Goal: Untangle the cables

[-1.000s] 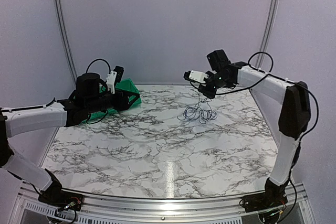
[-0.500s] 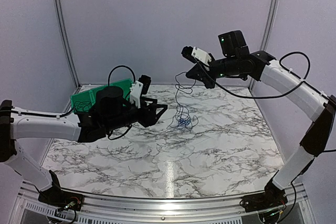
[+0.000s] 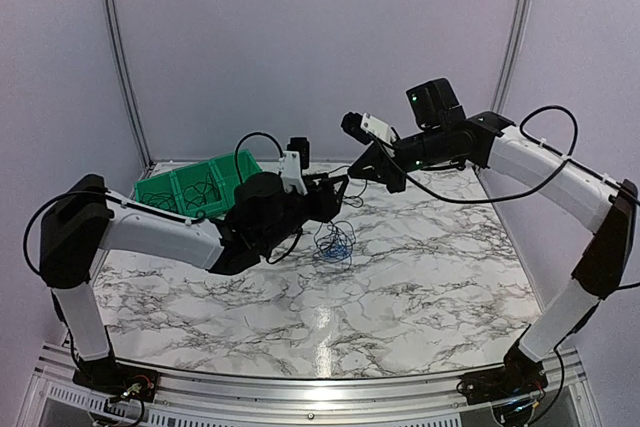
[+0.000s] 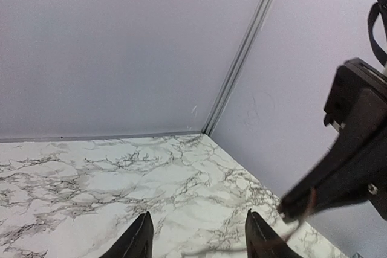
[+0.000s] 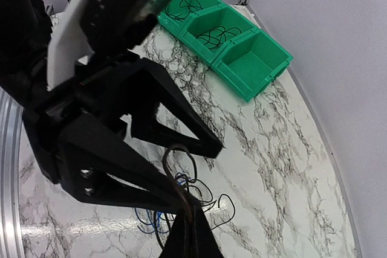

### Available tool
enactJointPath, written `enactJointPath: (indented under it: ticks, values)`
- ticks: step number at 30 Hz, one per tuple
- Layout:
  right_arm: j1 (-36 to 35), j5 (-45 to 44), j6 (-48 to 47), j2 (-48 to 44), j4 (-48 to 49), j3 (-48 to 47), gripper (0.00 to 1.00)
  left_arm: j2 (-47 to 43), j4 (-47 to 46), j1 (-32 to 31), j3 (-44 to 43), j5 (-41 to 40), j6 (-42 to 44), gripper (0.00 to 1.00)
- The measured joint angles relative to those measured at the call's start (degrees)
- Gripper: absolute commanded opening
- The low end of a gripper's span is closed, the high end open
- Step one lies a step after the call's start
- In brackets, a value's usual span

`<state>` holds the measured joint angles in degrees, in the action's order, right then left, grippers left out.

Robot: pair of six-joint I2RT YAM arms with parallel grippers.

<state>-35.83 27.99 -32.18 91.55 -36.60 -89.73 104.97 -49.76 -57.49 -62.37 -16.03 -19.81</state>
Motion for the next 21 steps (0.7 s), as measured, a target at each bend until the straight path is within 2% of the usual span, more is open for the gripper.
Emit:
enactJointPath:
  ticks: [8, 15, 18, 21]
  values:
    - [0.0, 5.4, 2.1, -2.9, -2.8, -3.2, 0.00, 15.5, -4.8, 0.1, -12.0, -7.0, -4.2, 0.39]
    - [0.0, 5.8, 3.2, -7.3, -4.0, -15.6, 0.00, 28.8, -6.8, 0.0, -12.8, -7.6, -9.4, 0.27]
    - [0.0, 5.7, 3.3, -8.7, -4.1, -21.6, 0.00, 31.7, -6.9, 0.0, -12.8, -7.5, -10.6, 0.27]
    - [0.0, 5.3, 3.3, -10.4, -3.9, -24.9, 0.00, 32.0, -7.4, 0.0, -12.8, -7.0, -11.0, 0.36]
